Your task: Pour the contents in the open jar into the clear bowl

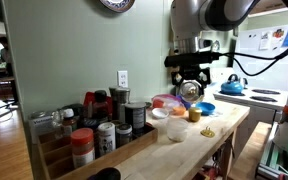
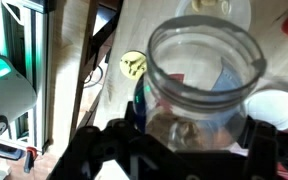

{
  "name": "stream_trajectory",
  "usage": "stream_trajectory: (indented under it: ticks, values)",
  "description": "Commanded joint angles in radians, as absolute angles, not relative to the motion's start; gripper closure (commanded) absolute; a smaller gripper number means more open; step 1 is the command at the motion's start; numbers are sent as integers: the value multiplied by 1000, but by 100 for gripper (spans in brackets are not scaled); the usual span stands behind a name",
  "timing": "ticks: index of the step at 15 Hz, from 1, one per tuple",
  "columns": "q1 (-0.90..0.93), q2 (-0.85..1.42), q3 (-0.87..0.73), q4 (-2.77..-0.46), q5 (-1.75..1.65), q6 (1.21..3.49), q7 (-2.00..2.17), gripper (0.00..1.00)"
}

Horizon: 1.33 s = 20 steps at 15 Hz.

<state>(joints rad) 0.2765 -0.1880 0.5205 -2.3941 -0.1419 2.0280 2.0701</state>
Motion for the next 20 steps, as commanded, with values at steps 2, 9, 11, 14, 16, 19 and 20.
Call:
stream_trajectory:
  ticks: [2, 9, 11, 14, 16, 19, 20]
  values:
    - [314, -128, 556, -2383, -326, 2010, 2291, 39]
    - [353, -105, 524, -2387, -390, 2012, 2336, 14]
    - [353, -105, 520, -2385, -390, 2012, 2335, 14]
    - [360, -81, 537, -2371, -460, 1963, 2387, 39]
    - [367, -66, 541, -2361, -505, 1921, 2414, 39]
    - [390, -35, 541, -2346, -541, 1880, 2448, 39]
    - [398, -24, 541, -2341, -550, 1876, 2456, 39]
